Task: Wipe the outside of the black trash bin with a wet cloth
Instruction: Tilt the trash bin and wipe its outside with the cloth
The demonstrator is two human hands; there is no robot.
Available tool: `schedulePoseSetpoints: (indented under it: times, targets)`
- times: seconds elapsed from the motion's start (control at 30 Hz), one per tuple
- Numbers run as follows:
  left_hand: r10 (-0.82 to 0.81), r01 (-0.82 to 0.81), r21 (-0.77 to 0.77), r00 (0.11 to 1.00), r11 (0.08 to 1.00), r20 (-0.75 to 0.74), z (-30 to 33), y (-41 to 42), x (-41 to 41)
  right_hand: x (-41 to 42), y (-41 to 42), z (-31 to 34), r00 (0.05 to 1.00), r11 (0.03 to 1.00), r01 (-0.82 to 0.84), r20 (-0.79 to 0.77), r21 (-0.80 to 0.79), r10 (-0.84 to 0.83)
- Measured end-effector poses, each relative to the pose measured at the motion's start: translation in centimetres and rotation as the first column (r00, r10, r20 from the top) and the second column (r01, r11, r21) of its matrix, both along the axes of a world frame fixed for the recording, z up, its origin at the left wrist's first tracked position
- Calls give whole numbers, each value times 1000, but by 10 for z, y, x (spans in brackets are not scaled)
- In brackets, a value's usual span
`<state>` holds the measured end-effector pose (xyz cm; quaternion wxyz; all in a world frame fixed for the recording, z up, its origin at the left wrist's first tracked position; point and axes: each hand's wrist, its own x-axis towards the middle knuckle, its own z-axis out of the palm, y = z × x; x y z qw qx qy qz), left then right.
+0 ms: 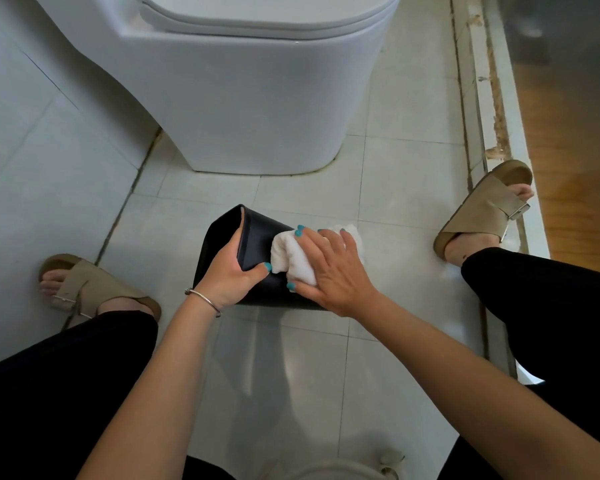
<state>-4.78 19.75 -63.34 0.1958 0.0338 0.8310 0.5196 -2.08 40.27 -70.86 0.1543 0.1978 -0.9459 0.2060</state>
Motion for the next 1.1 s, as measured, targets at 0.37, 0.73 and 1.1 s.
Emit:
schedulePoseSetpoints:
  times: [0.37,0.73,1.1]
  targets:
    - [-26,26,-20,1000,999,-14,-2,12,6,14,-12,20,963,975,209,190,-76,-191]
    - [62,-63,-20,997,998,-35,-2,13,13,31,-23,20,781,842,512,501,-170,-373]
    - [73,-74,-16,997,997,-13,-3,14,27,31,-37,38,726,752,587,606,-301,-324]
